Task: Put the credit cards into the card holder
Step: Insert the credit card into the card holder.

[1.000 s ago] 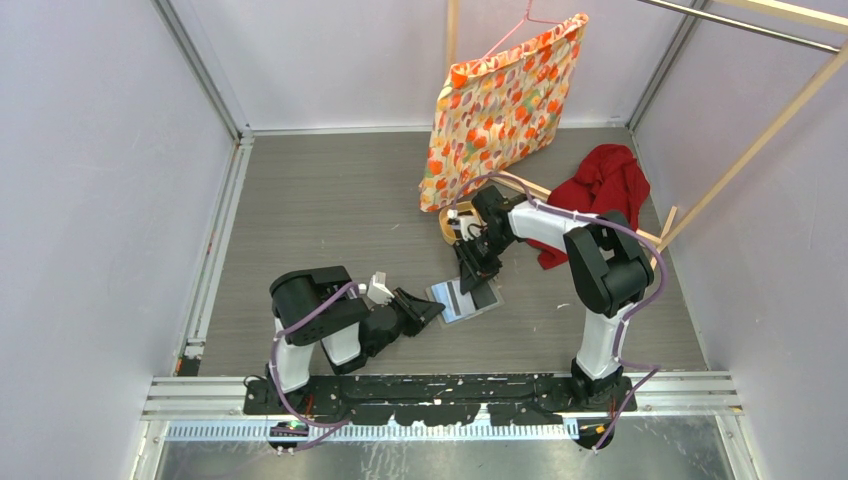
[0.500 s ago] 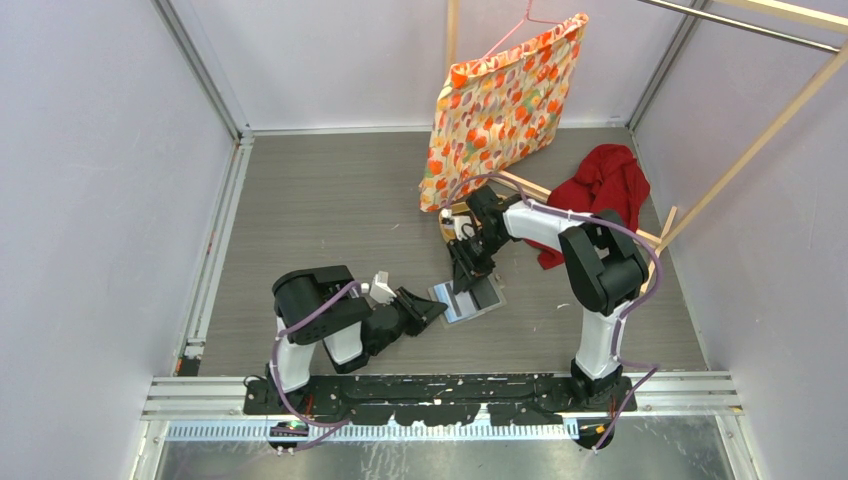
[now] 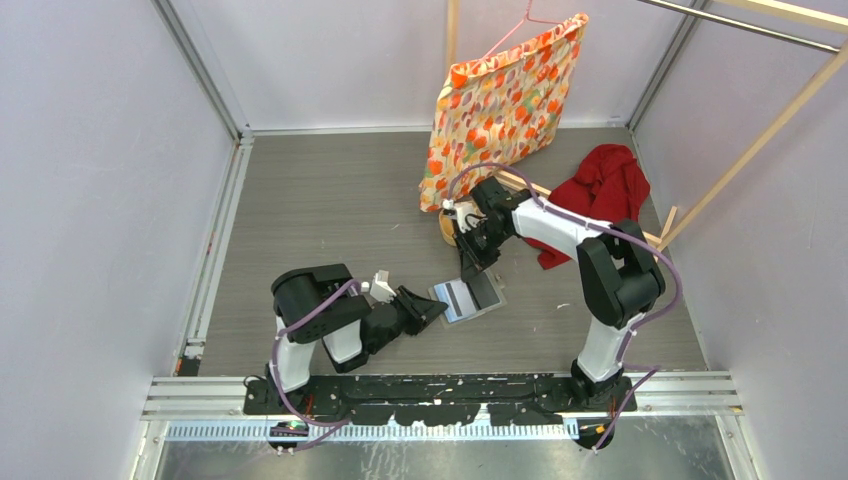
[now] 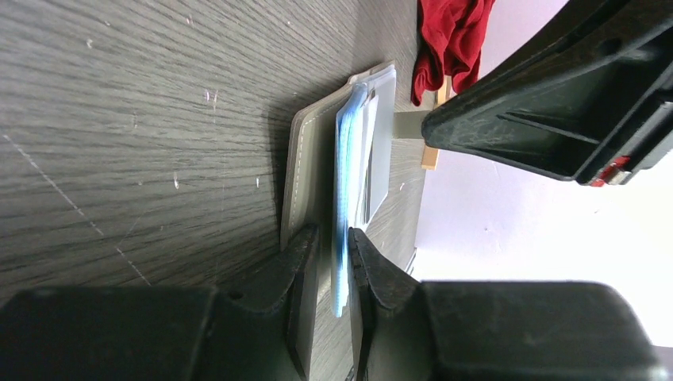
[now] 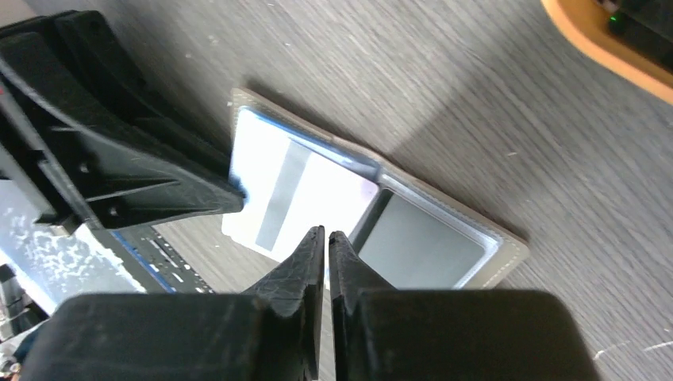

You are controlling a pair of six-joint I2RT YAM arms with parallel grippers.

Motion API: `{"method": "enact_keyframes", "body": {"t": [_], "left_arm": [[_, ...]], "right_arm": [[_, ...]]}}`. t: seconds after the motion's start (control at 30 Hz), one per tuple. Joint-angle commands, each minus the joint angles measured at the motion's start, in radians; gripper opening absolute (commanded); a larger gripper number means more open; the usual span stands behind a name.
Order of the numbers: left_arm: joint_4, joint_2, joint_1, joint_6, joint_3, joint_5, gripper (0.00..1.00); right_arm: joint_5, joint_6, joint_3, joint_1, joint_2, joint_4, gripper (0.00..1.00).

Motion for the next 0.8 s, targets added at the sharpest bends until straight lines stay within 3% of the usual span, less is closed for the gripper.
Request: {"method": "enact_keyframes", "body": {"t": [0.0,0.47,0.77], "left_arm": [[-0.143,0.019,0.004,0.049,-0.025,0.011,0.23],[-0.144,0.029,0.004,0.05,-0.022,0.022,0.28],[-0.125,0.045,0.005,0.049,-0.019,0.029,0.28]], "right_arm": [[0.089,-0.033,0.009,0.003,0.01,-0.025,0.1],[0.12,-0.034,0.046,0.069,0.123,-0.066,0.08],[0.02,-0.024,0.063,0.079,0.123,-0.066,0.08]]}}
